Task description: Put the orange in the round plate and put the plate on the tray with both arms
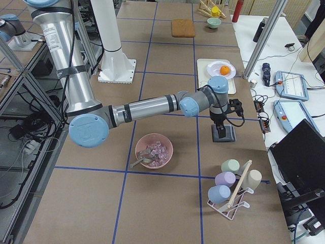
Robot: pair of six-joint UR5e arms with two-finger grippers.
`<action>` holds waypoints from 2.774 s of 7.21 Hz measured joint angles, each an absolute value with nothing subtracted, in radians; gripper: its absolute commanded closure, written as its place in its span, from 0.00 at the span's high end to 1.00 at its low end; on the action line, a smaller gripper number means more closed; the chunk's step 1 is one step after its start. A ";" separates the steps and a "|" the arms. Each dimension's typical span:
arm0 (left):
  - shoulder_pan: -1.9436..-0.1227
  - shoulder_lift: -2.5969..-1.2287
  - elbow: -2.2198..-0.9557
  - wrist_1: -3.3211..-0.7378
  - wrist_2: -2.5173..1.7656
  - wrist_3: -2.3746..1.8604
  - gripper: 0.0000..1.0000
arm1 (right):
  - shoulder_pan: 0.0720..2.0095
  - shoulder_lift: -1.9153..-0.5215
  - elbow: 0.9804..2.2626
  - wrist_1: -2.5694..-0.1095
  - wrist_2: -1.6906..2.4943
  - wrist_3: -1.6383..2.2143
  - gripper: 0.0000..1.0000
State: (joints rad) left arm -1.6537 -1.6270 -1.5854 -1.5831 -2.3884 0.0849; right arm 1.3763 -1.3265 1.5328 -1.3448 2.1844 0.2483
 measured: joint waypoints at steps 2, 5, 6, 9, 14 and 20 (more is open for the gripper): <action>-1.653 -1.626 -1.589 -1.584 -2.388 0.084 0.98 | 1.496 -1.389 1.540 -1.469 2.244 0.008 1.00; -1.652 -1.626 -1.589 -1.585 -2.388 0.084 0.98 | 1.571 -1.453 1.584 -1.619 2.268 -0.188 1.00; -1.652 -1.626 -1.589 -1.585 -2.388 0.084 0.98 | 1.575 -1.473 1.592 -1.627 2.252 -0.197 1.00; -1.648 -1.626 -1.589 -1.586 -2.388 0.084 0.98 | 1.575 -1.495 1.583 -1.631 2.247 -0.194 1.00; -1.649 -1.626 -1.589 -1.585 -2.390 0.086 0.98 | 1.576 -1.532 1.648 -1.625 2.234 -0.206 1.00; -1.641 -1.629 -1.588 -1.570 -2.391 0.073 0.98 | 1.575 -1.527 1.658 -1.624 2.243 -0.206 1.00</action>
